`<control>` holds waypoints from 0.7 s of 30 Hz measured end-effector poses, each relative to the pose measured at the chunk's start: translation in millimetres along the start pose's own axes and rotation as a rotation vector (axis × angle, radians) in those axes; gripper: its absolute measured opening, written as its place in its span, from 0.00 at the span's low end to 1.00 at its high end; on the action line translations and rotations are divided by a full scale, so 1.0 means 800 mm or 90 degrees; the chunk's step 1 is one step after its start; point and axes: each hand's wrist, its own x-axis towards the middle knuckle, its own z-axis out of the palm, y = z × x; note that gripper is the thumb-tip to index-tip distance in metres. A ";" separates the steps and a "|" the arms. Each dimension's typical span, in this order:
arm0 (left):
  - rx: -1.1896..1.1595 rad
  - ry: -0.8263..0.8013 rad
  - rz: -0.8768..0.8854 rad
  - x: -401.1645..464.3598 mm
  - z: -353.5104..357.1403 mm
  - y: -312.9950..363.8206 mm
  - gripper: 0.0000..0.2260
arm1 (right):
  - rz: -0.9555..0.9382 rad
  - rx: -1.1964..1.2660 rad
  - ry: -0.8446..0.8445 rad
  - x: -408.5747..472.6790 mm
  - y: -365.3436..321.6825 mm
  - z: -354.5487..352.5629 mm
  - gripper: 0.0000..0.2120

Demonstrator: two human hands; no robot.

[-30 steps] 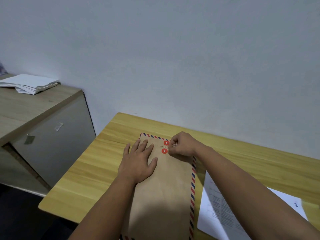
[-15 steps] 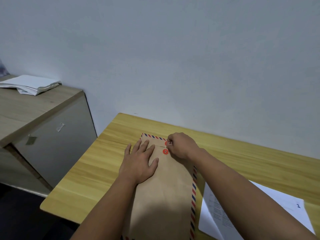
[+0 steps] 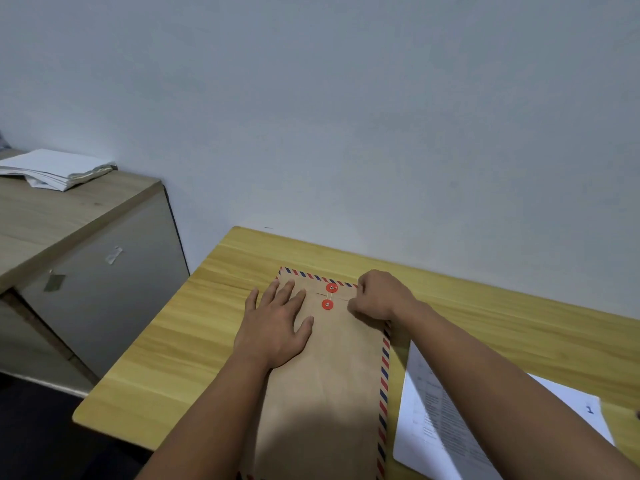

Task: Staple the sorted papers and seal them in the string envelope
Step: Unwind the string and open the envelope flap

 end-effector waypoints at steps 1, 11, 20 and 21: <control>-0.001 0.001 0.000 0.000 0.000 0.000 0.30 | 0.014 -0.014 0.028 0.002 0.005 -0.003 0.08; 0.001 0.005 0.000 -0.001 0.001 -0.001 0.31 | 0.040 0.261 0.247 0.049 -0.020 -0.015 0.07; 0.001 0.020 0.013 0.000 0.005 -0.001 0.29 | 0.046 0.734 -0.155 0.014 -0.099 0.000 0.04; 0.000 0.022 0.017 0.001 0.006 -0.001 0.28 | 0.060 0.719 -0.181 0.010 -0.097 0.004 0.03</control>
